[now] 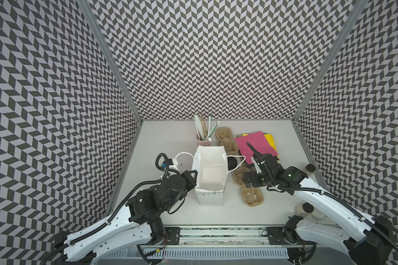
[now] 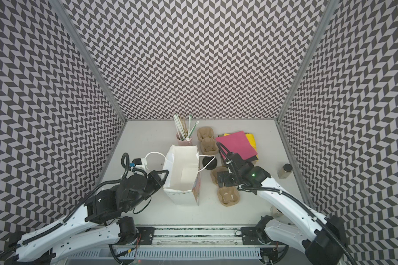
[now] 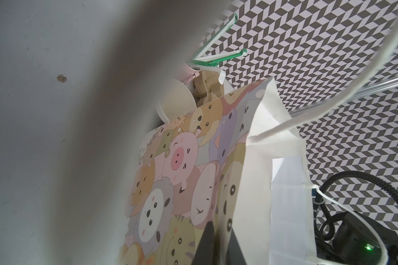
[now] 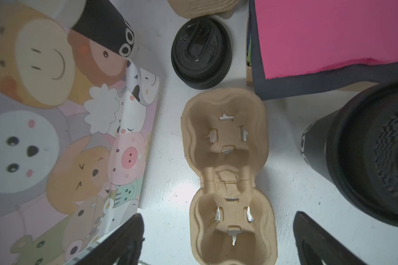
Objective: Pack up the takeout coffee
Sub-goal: 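Hold the bag open with the left gripper while the right gripper reaches the cardboard carrier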
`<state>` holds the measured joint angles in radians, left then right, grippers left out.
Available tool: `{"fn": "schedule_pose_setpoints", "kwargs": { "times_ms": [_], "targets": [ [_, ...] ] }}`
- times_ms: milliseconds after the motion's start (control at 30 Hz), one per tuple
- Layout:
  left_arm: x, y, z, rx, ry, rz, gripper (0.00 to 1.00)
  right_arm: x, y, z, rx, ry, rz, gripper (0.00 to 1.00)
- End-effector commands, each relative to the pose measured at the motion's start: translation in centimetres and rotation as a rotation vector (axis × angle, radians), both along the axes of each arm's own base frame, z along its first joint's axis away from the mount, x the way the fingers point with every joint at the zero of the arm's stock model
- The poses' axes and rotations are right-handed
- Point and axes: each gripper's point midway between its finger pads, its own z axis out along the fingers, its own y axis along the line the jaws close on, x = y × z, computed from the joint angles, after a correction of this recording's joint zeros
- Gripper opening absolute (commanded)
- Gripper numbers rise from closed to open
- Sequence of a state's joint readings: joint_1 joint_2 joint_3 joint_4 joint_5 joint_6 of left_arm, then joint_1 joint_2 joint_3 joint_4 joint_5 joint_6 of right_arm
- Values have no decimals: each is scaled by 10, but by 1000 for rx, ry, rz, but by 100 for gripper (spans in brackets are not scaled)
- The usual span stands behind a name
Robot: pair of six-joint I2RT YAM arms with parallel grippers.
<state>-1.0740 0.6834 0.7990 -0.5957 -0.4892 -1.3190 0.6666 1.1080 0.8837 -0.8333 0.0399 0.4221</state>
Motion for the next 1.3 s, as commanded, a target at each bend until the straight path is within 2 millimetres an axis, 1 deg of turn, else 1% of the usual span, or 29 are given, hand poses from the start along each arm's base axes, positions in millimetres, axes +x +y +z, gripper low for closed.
{"fn": "schedule_pose_setpoints", "kwargs": {
  "times_ms": [0,200,333,400,467,533,633,733,833,900,1067,1167,1267],
  "targets": [
    [1,4,6,-40,-14,32,11,-9,12,-16,-29,74,68,99],
    [2,11,11,-45,-22,60,12,-13,15,-34,-55,101,90,99],
    [2,12,14,-43,-25,69,12,-6,8,-42,-124,94,71,99],
    [3,12,14,-42,-26,70,12,-9,13,-50,-145,119,94,99],
    [3,15,14,-42,-29,79,12,-8,12,-56,-195,120,89,99],
    [3,18,15,-45,-32,89,12,-10,14,-60,-200,141,98,99],
    [2,19,15,-55,-35,93,12,-3,5,-61,-251,123,56,99],
    [2,18,11,-57,-30,91,12,0,5,-66,-266,125,51,99],
    [2,16,10,-59,-26,86,12,4,2,-64,-305,128,42,100],
    [2,16,10,-60,-27,86,12,7,1,-66,-312,116,36,100],
    [2,18,13,-65,-34,93,12,8,6,-70,-317,133,54,100],
    [2,16,12,-63,-30,90,12,8,8,-76,-319,144,64,100],
    [2,15,8,-54,-25,90,12,10,10,-75,-327,154,71,100]
  ]
}}
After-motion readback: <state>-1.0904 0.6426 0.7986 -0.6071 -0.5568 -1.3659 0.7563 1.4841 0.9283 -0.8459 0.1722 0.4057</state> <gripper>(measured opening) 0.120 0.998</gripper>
